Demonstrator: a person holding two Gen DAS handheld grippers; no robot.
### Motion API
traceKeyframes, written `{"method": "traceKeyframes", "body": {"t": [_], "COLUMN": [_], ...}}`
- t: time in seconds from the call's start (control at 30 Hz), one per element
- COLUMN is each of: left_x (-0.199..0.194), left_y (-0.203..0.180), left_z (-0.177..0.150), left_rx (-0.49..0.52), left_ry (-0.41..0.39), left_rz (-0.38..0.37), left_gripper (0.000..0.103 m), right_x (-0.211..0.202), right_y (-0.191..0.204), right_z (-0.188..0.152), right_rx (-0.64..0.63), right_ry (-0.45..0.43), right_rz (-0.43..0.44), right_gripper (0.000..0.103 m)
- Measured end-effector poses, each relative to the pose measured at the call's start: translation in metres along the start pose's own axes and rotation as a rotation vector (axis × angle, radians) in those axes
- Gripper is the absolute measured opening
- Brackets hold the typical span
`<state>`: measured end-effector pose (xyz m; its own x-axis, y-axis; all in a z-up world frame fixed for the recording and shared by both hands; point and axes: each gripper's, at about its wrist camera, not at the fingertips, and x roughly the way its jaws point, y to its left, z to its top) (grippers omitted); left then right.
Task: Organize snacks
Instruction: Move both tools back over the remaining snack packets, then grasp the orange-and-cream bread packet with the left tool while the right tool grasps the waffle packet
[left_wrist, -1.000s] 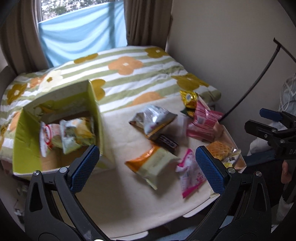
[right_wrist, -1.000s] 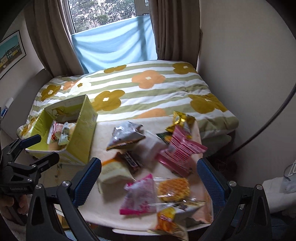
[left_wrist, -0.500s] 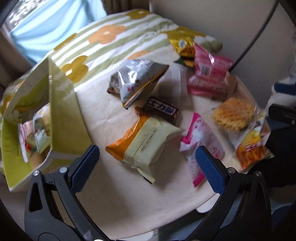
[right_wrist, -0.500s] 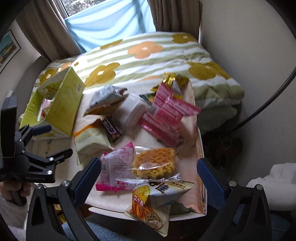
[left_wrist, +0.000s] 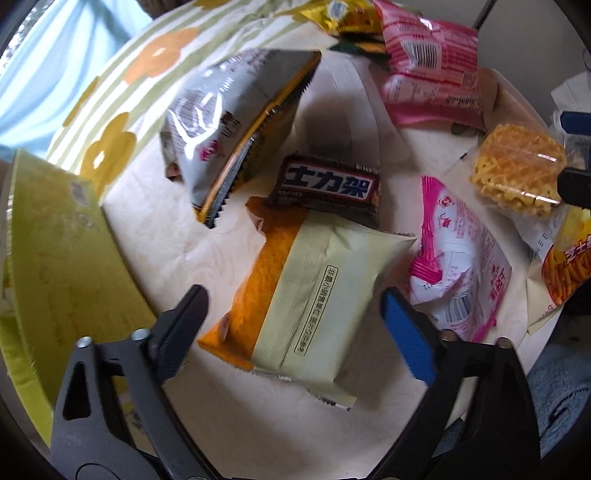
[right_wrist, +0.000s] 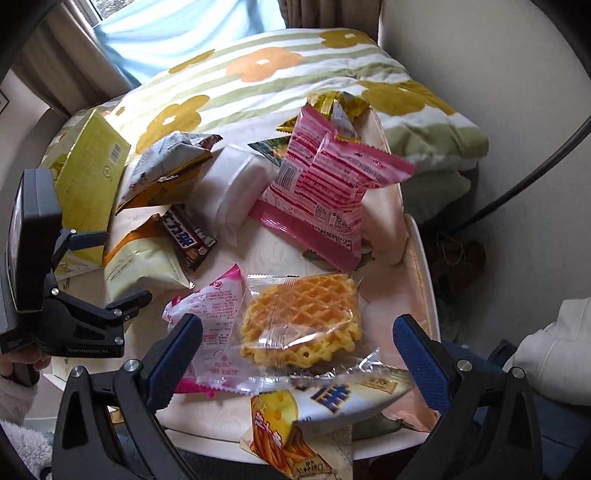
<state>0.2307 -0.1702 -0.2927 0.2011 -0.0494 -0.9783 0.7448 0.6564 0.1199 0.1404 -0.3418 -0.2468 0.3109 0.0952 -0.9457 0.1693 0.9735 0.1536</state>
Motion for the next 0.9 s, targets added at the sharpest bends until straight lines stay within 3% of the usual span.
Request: {"method": "traceKeyframes", "body": {"t": [0.13, 0.4, 0.9], "left_x": [0.013, 0.015, -0.006], "left_y": [0.002, 0.002, -0.001], "left_z": [0.002, 0.005, -0.015], "left_rx": [0.003, 0.026, -0.095], "left_ry": [0.027, 0.012, 0.008], "left_rz": [-0.025, -0.024, -0.032], "left_gripper": [0.074, 0.065, 0.062], "right_x": [0.008, 0.02, 0.037], "right_y": [0.001, 0.007, 0.013], "right_z": [0.003, 0.003, 0.004], "right_rx": [-0.002, -0.046, -0.102], "right_ry": [0.024, 0.058, 0.102], "right_rz": [-0.019, -0.068, -0.07], "right_gripper": [0.103, 0.103, 0.103]}}
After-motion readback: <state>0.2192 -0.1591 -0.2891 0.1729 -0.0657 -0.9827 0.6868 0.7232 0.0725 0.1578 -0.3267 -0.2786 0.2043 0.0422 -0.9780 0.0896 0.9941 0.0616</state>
